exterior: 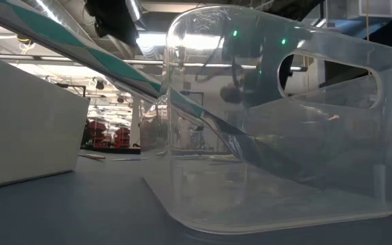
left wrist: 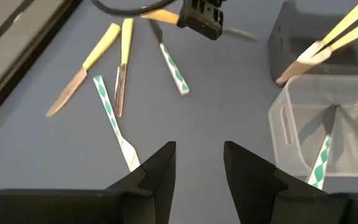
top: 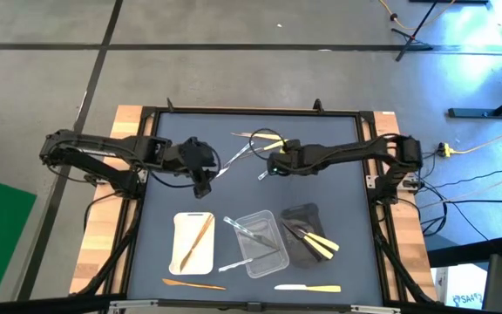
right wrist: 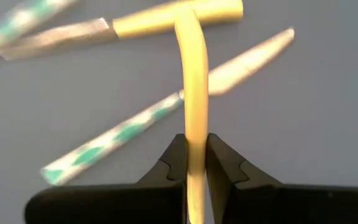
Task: Sort silverware by color (type)
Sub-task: Put the yellow table knife into the black transparent bin
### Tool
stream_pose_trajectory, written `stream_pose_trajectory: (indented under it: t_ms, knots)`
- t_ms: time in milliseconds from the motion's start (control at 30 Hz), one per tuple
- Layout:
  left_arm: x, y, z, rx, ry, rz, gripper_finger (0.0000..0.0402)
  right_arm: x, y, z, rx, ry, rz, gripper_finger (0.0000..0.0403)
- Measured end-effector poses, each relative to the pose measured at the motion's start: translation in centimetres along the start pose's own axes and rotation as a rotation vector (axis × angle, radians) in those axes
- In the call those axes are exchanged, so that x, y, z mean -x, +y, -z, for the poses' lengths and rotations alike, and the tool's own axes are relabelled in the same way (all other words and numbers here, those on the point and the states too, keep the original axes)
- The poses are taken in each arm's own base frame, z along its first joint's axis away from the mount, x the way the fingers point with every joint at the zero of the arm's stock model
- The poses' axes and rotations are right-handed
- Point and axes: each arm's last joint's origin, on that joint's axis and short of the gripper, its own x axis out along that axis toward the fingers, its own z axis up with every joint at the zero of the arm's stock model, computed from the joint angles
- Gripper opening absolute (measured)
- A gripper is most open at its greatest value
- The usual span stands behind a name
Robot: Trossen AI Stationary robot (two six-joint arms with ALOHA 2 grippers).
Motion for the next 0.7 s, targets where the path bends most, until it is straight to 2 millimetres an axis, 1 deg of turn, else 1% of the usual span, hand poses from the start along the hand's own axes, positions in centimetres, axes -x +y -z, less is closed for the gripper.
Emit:
stream_pose_trajectory:
  t_ms: [100, 267, 367, 700]
  knots:
    - [0.9, 0.2, -0.1, 0.010, -0.031, 0.009, 0.0129, 1.6, -0.1, -0.9, -0.006, -0.071, -0.051, 0.0019]
    - [1.0, 0.1, -0.5, 0.035, -0.080, 0.027, 0.0129, 4.3, 0.3, -2.5, 0.004, -0.202, -0.202, 0.0019]
    - [1.0, 0.0, -0.9, 0.046, -0.116, 0.039, 0.0129, 5.7, 0.9, -3.3, 0.056, -0.281, -0.309, 0.0019]
    - [1.1, -0.4, -2.1, 0.063, -0.235, 0.075, 0.0129, 8.6, 3.6, -5.3, 0.229, -0.492, -0.672, 0.0019]
